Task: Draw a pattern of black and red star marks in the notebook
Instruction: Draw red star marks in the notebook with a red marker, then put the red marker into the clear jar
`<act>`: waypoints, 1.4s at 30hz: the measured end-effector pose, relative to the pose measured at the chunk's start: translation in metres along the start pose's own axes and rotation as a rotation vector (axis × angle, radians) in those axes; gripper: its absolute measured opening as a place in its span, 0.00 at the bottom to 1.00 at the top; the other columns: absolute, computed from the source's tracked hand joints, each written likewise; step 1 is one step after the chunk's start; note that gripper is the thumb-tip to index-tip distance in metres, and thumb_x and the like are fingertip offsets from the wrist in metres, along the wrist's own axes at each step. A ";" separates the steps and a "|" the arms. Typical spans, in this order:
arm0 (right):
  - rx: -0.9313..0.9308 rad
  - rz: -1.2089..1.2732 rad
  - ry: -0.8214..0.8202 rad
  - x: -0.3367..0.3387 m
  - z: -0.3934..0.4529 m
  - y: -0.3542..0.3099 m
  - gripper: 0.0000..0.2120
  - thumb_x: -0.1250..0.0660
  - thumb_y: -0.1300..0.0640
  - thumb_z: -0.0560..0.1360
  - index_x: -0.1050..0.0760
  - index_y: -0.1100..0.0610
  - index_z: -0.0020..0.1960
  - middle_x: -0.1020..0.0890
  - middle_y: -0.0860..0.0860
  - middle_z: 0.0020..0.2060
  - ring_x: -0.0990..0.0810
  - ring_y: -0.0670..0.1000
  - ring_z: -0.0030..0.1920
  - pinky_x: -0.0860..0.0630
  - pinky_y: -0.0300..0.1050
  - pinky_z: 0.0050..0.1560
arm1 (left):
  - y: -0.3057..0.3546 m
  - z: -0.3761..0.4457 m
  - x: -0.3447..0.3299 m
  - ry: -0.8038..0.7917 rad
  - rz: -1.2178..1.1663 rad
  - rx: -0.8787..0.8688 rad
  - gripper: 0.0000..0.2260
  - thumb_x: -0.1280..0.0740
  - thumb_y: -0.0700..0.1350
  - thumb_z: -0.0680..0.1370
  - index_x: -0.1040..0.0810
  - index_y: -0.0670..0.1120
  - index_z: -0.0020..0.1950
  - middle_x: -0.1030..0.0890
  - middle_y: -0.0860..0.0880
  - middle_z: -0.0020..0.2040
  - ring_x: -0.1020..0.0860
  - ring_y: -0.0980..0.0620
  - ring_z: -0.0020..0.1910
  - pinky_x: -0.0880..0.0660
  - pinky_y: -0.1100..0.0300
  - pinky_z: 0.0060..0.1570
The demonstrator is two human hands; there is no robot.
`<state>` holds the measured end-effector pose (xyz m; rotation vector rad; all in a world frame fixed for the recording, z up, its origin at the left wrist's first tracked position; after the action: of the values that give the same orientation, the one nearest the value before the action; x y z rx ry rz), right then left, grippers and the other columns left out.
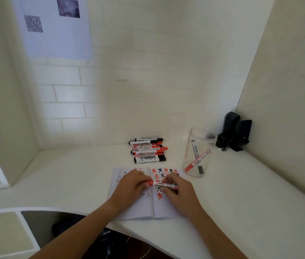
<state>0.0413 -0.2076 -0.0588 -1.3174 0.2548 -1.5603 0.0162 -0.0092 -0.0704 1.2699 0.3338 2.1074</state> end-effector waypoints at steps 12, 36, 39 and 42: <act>-0.083 0.065 -0.027 -0.002 0.000 -0.001 0.03 0.26 0.53 0.77 0.20 0.48 0.48 0.15 0.43 0.41 0.17 0.45 0.43 0.23 0.40 0.44 | -0.006 0.002 -0.004 -0.016 -0.007 0.003 0.07 0.29 0.45 0.77 0.14 0.54 0.53 0.17 0.59 0.45 0.24 0.62 0.46 0.25 0.60 0.50; -0.092 -0.522 0.349 0.146 0.111 -0.025 0.11 0.44 0.56 0.87 0.25 0.58 0.60 0.21 0.51 0.34 0.22 0.51 0.32 0.30 0.44 0.36 | -0.007 -0.003 -0.024 -0.376 0.378 0.196 0.35 0.65 0.73 0.73 0.51 0.67 0.80 0.56 0.55 0.82 0.62 0.52 0.80 0.64 0.47 0.78; -0.134 -0.771 0.199 0.133 0.114 -0.018 0.21 0.47 0.45 0.86 0.22 0.57 0.49 0.20 0.50 0.33 0.19 0.55 0.39 0.33 0.48 0.52 | -0.007 -0.003 -0.024 -0.379 0.384 0.198 0.34 0.65 0.73 0.74 0.52 0.67 0.80 0.57 0.55 0.82 0.63 0.52 0.80 0.64 0.47 0.78; -0.169 -0.872 0.131 0.128 0.116 -0.018 0.25 0.47 0.42 0.84 0.27 0.57 0.37 0.23 0.48 0.30 0.21 0.53 0.39 0.33 0.50 0.57 | -0.009 -0.003 -0.025 -0.381 0.400 0.190 0.34 0.65 0.72 0.74 0.53 0.67 0.80 0.57 0.55 0.82 0.63 0.52 0.80 0.64 0.47 0.78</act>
<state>0.1438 -0.2512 0.0744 -1.5605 -0.1445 -2.3953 0.0252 -0.0184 -0.0934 1.9453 0.1185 2.1221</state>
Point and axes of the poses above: each hand's wrist, its own z-axis towards the middle knuckle, its own x-axis out of the back of the hand, y = z × x, the point moved 5 cm from there along z, towards the middle knuckle
